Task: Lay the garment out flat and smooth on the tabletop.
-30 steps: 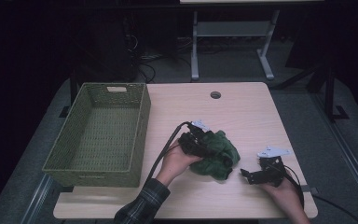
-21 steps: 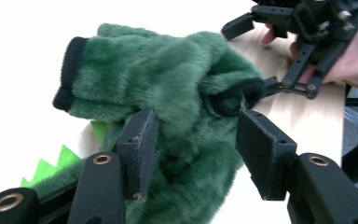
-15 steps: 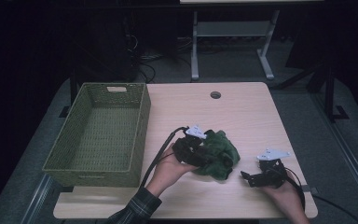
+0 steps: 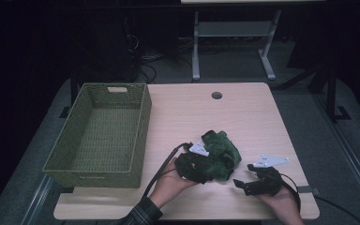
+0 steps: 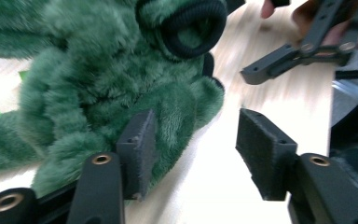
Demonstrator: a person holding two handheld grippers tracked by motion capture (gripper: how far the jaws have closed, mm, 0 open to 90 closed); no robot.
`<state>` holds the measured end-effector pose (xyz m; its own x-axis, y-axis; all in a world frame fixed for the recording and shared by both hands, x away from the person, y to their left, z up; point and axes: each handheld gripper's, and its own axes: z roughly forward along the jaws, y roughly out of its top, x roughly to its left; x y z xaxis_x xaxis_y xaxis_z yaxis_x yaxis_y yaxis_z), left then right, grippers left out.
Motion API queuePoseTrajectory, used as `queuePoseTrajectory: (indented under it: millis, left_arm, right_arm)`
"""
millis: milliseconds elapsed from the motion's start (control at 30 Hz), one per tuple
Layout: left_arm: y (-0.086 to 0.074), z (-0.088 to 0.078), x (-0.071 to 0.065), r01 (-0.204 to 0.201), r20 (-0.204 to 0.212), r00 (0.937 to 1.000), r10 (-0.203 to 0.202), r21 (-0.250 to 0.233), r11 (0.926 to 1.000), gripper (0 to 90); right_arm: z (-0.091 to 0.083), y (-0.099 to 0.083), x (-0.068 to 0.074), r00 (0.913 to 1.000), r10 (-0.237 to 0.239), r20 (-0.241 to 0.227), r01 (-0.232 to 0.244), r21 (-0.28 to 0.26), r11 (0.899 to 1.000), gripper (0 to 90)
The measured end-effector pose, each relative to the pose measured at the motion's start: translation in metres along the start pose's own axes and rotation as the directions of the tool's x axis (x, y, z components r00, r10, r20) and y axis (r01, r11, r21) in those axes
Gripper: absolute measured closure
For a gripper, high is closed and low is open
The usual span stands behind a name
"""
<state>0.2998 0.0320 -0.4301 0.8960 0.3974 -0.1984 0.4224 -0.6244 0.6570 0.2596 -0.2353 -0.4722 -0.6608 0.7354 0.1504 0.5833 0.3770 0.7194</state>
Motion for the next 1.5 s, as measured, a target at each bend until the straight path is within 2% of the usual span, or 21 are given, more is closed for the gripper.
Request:
queuePoseTrajectory:
  millis: [67, 167, 200, 267, 367, 433, 533, 633, 700, 800, 867, 900, 933, 1000, 1033, 1067, 1267, 1300, 1333, 1433, 1500]
  left_arm:
    - [-0.002, 0.009, 0.000, -0.030, -0.025, 0.9992, 0.030, 0.014, 0.9995, 41.6]
    - [-0.004, 0.015, 0.001, -0.034, -0.040, 0.9986, 0.035, 0.020, 0.9992, 40.7]
    - [-0.005, 0.019, 0.003, -0.023, -0.045, 0.9987, 0.023, 0.005, 0.9997, 40.7]
    - [-0.005, 0.019, 0.005, -0.034, -0.048, 0.9983, 0.034, 0.014, 0.9993, 41.2]
    - [-0.005, 0.022, 0.008, -0.024, -0.055, 0.9982, 0.024, 0.004, 0.9997, 43.9]
    - [-0.005, 0.023, 0.012, -0.033, -0.056, 0.9978, 0.034, 0.019, 0.9993, 46.5]
    - [-0.004, 0.025, 0.014, -0.014, -0.063, 0.9979, 0.014, 0.014, 0.9998, 52.3]
    - [-0.004, 0.025, 0.016, -0.022, -0.070, 0.9973, 0.024, 0.024, 0.9995, 60.2]
    - [-0.004, 0.026, 0.018, -0.010, -0.068, 0.9976, 0.011, 0.020, 0.9997, 63.5]
    - [-0.005, 0.026, 0.021, -0.001, -0.069, 0.9976, 0.003, 0.023, 0.9997, 72.4]
    - [-0.005, 0.025, 0.024, 0.005, -0.059, 0.9982, -0.003, 0.023, 0.9997, 79.4]
    - [-0.005, 0.025, 0.024, 0.005, -0.059, 0.9982, -0.003, 0.023, 0.9997, 80.3]
    - [-0.006, 0.024, 0.023, 0.015, -0.055, 0.9984, -0.014, 0.015, 0.9998, 81.2]
    - [-0.005, 0.022, 0.024, 0.000, -0.052, 0.9986, 0.001, 0.027, 0.9996, 81.9]
    - [-0.005, 0.020, 0.023, 0.010, -0.041, 0.9991, -0.010, 0.015, 0.9998, 82.1]
    - [-0.004, 0.019, 0.022, 0.024, -0.034, 0.9991, -0.024, -0.001, 0.9997, 82.2]
    - [-0.003, 0.009, 0.021, 0.049, -0.004, 0.9988, -0.049, -0.034, 0.9982, 82.4]
    - [-0.002, 0.006, 0.021, 0.047, -0.001, 0.9989, -0.047, -0.039, 0.9981, 82.5]
    - [-0.001, 0.001, 0.019, 0.047, 0.001, 0.9989, -0.047, -0.052, 0.9976, 82.7]
    - [-0.001, -0.006, 0.019, 0.045, 0.002, 0.9990, -0.045, -0.067, 0.9967, 82.7]
    - [-0.002, -0.018, 0.020, 0.043, -0.002, 0.9990, -0.044, -0.083, 0.9956, 82.8]
  right_arm:
    - [0.001, 0.000, 0.003, 0.9997, 0.007, -0.022, -0.007, -0.006, 1.000, 18.5]
    - [0.003, 0.001, 0.004, 0.9989, 0.006, -0.046, -0.007, -0.016, 1.000, 22.1]
    - [0.005, 0.004, 0.007, 0.9980, 0.001, -0.064, -0.002, -0.025, 1.000, 24.6]
    - [0.009, 0.006, 0.008, 0.9970, -0.008, -0.077, 0.006, -0.024, 1.000, 26.3]
    - [0.013, 0.008, 0.009, 0.9949, -0.011, -0.101, 0.008, -0.031, 0.999, 30.4]
    - [0.014, 0.010, 0.011, 0.9951, -0.008, -0.098, 0.005, -0.027, 1.000, 31.5]
    - [0.018, 0.011, 0.012, 0.9949, -0.012, -0.100, 0.010, -0.024, 1.000, 33.6]
    - [0.019, 0.011, 0.012, 0.9947, -0.009, -0.103, 0.007, -0.020, 1.000, 35.6]
    - [0.021, 0.013, 0.013, 0.9945, -0.010, -0.104, 0.007, -0.023, 1.000, 38.1]
    - [0.025, 0.015, 0.014, 0.9947, -0.019, -0.101, 0.017, -0.017, 1.000, 43.1]
    - [0.027, 0.016, 0.015, 0.9949, -0.014, -0.100, 0.012, -0.015, 1.000, 54.1]
    - [0.027, 0.016, 0.015, 0.9949, -0.014, -0.100, 0.012, -0.015, 1.000, 54.1]
    - [0.028, 0.017, 0.015, 0.9946, -0.024, -0.101, 0.022, -0.021, 1.000, 62.6]
    - [0.028, 0.018, 0.016, 0.9943, -0.027, -0.104, 0.025, -0.021, 0.999, 65.6]
    - [0.027, 0.019, 0.016, 0.9942, -0.033, -0.103, 0.030, -0.025, 0.999, 73.8]
    - [0.026, 0.020, 0.015, 0.9939, -0.033, -0.105, 0.030, -0.026, 0.999, 75.3]
    - [0.017, 0.021, 0.013, 0.9953, -0.045, -0.086, 0.043, -0.020, 0.999, 77.3]
    - [0.016, 0.021, 0.012, 0.9949, -0.063, -0.079, 0.061, -0.022, 0.998, 77.3]
    - [0.012, 0.022, 0.011, 0.9942, -0.083, -0.068, 0.082, -0.017, 0.996, 77.5]
    - [0.007, 0.022, 0.010, 0.9951, -0.080, -0.059, 0.079, -0.013, 0.997, 77.6]
    - [0.000, 0.021, 0.006, 0.9948, -0.094, -0.039, 0.094, -0.011, 0.996, 77.7]
